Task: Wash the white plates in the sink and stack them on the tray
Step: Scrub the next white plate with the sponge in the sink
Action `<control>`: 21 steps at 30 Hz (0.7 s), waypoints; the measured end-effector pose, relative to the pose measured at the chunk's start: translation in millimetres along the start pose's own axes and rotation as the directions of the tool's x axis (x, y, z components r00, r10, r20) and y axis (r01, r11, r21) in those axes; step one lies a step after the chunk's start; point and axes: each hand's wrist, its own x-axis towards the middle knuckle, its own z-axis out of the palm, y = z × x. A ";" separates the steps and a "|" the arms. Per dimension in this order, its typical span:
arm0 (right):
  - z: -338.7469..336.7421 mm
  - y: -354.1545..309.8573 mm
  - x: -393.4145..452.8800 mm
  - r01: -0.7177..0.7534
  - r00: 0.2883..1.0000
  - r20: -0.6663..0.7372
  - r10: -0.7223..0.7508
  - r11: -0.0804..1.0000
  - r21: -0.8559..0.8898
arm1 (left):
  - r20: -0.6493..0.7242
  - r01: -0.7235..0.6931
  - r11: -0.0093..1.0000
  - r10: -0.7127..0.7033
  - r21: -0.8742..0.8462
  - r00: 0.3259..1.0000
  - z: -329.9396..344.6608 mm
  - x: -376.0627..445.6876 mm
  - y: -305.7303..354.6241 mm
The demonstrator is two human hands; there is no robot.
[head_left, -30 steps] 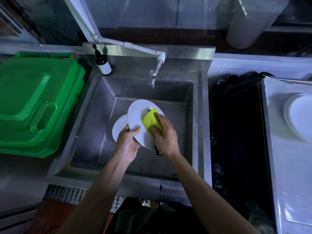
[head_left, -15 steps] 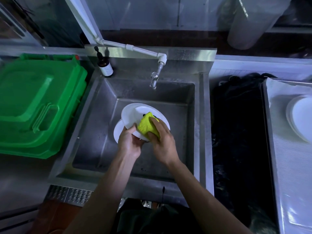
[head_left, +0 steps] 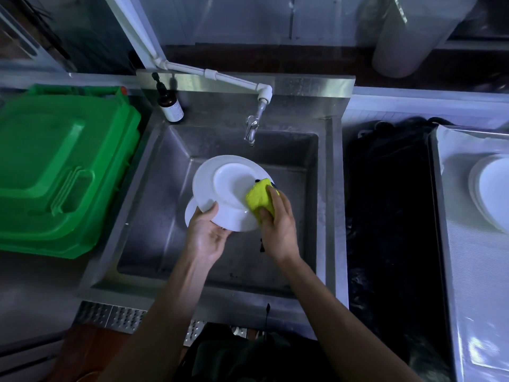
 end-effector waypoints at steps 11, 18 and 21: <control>-26.8 -0.8 49.4 -0.158 0.987 -0.048 0.156 0.986 -0.050 | 0.209 0.009 0.992 -0.036 0.127 0.977 -21.5 3.4 7.0; -36.0 -7.6 69.7 -0.117 0.992 0.048 0.119 0.992 -0.045 | 0.263 0.033 0.966 -0.102 0.255 0.959 -24.2 -0.2 18.2; -37.9 -12.2 76.0 -0.054 0.993 0.104 0.060 0.997 -0.062 | 0.233 0.062 0.948 -0.140 0.313 0.962 -21.3 -1.9 20.3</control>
